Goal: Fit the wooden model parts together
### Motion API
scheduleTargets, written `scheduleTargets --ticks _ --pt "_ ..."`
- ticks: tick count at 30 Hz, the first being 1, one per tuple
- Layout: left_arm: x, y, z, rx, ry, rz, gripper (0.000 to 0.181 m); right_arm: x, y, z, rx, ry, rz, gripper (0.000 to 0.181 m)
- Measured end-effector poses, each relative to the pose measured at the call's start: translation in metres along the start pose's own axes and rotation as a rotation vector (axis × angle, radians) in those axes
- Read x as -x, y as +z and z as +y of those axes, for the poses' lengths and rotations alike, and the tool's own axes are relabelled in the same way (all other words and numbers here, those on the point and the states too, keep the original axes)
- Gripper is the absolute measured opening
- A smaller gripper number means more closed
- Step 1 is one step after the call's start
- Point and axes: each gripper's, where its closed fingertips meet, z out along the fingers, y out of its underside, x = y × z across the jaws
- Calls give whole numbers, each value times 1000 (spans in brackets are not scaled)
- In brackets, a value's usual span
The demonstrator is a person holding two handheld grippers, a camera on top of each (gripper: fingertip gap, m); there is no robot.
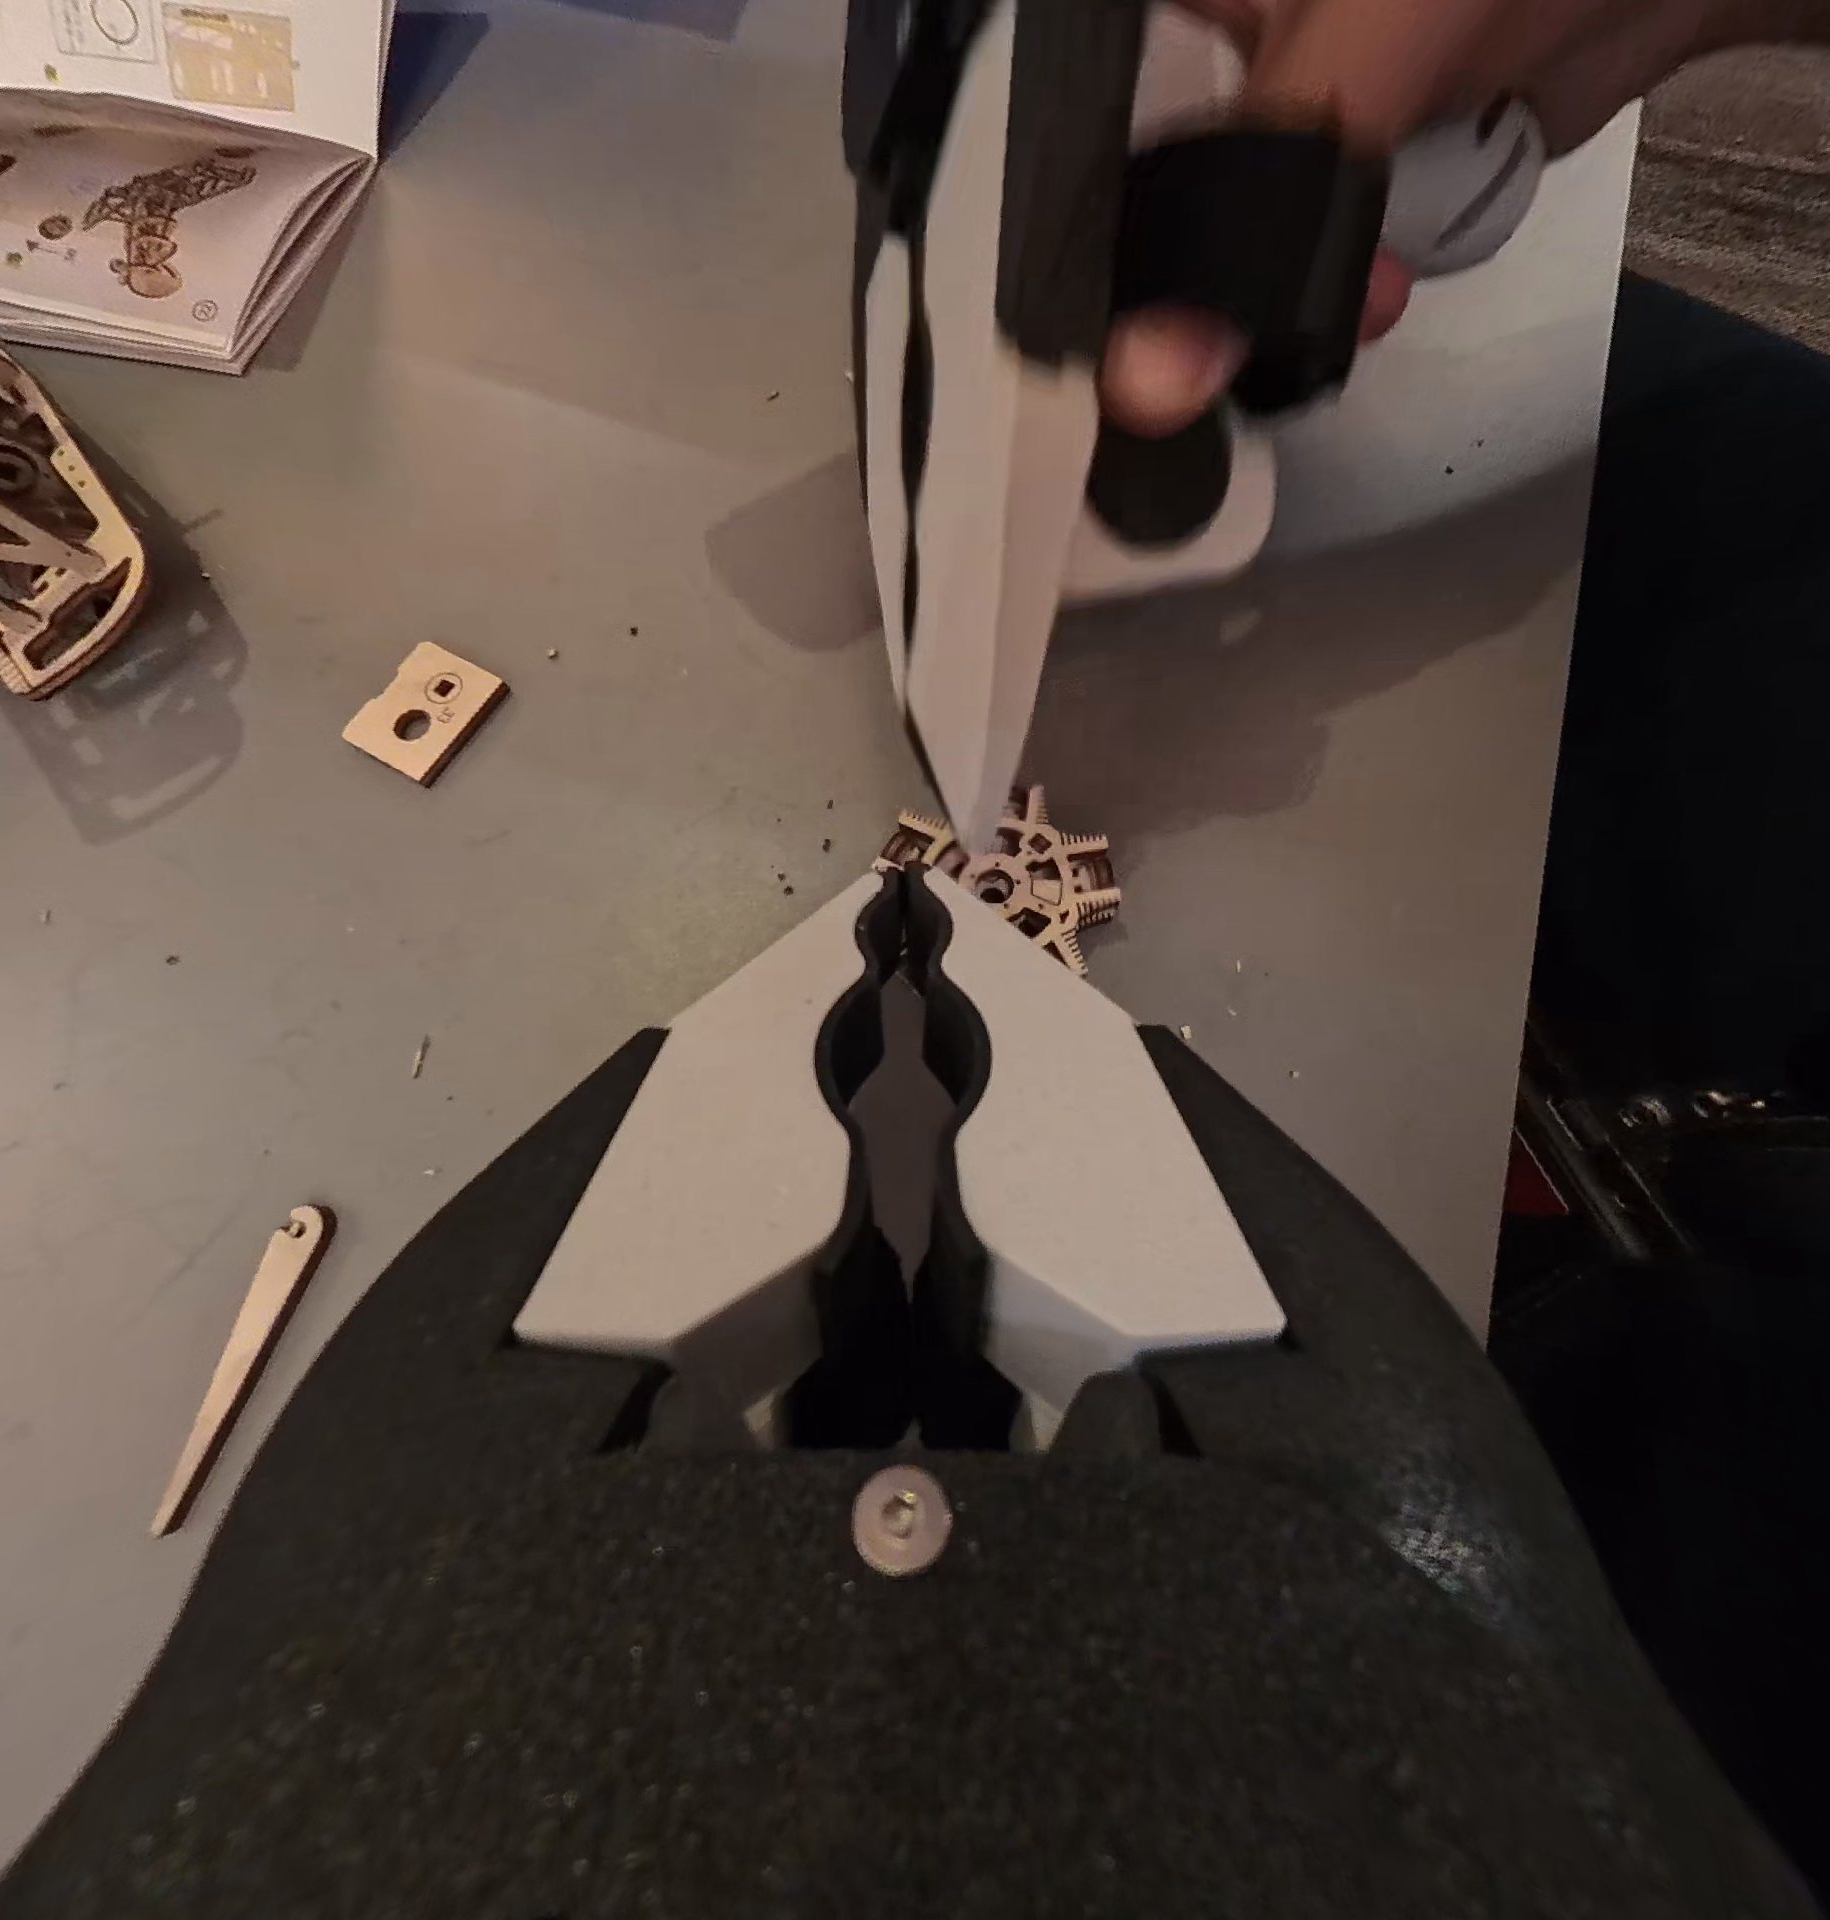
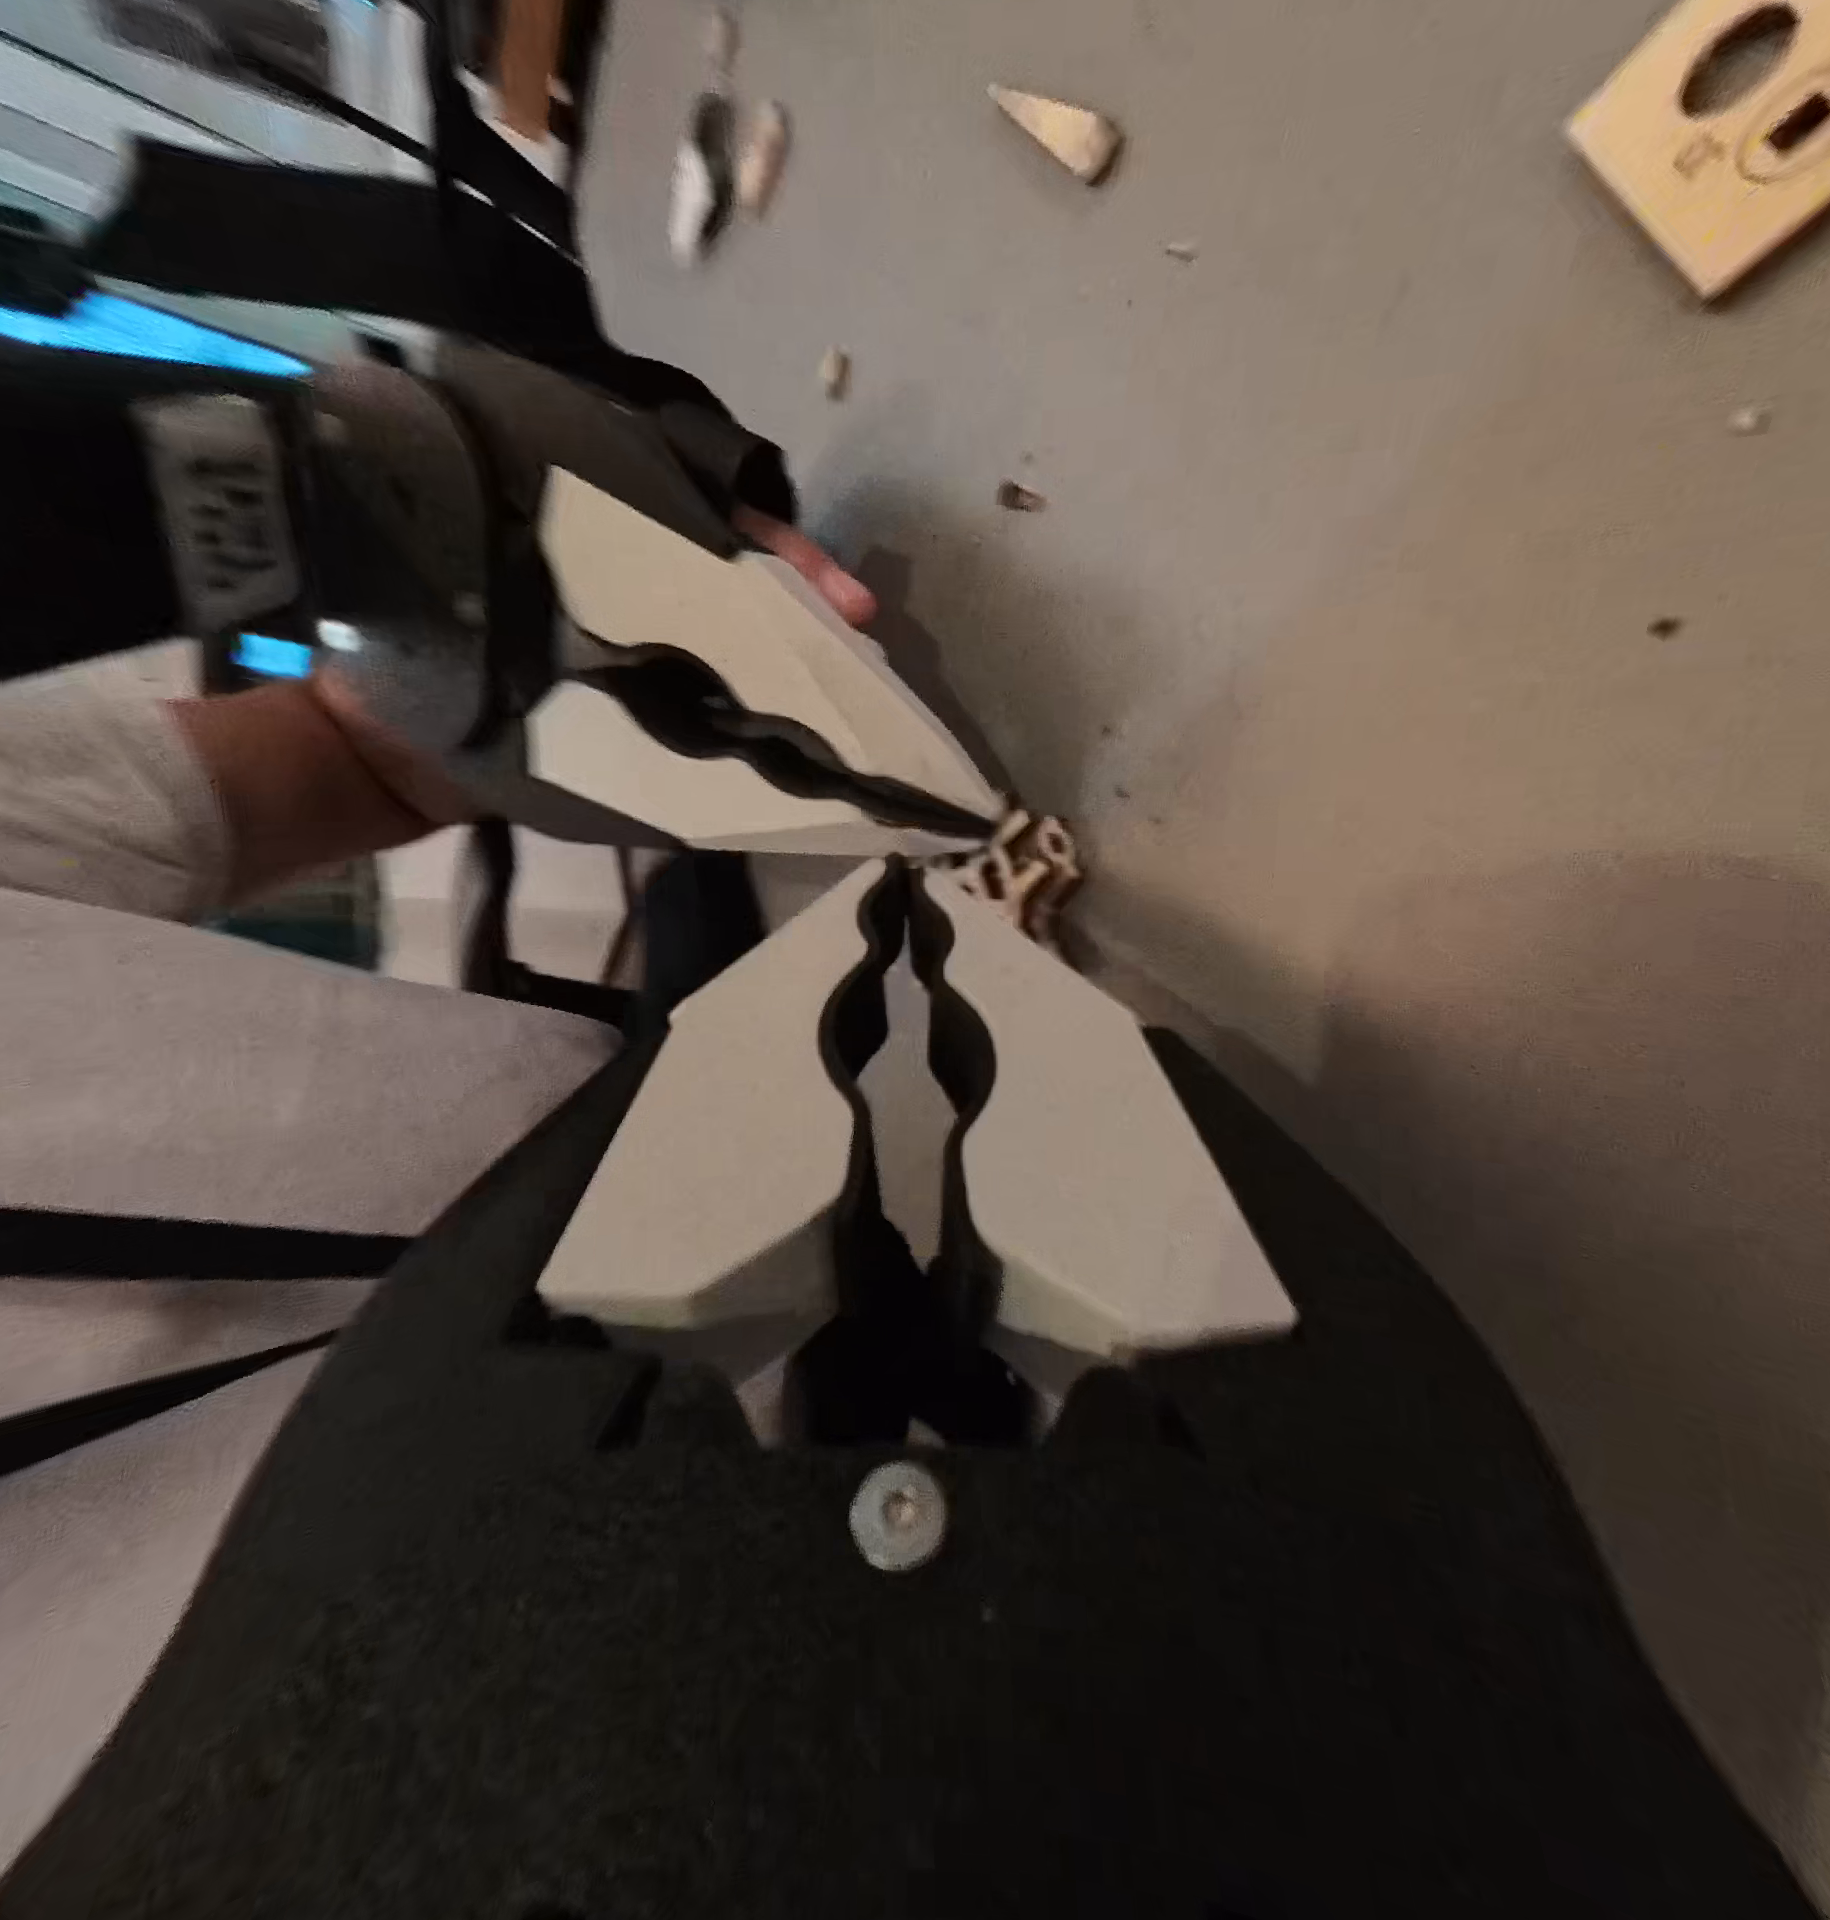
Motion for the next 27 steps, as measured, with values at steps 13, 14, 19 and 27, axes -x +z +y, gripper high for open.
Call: scheduleTargets --ticks 13,14,19,27 --pt "-15 -16 1 -39 -14 41 0 7 1 19 -72 23 6 0" --pt "-14 -15 3 -29 -15 37 0 11 2 14 -77 15 -6 0" --pt "-14 -17 2 -35 -31 51 0 14 3 3 -66 14 -23 0" --pt "-14 -13 10 -3 52 10 0 -2 15 16 29 -5 69 0"
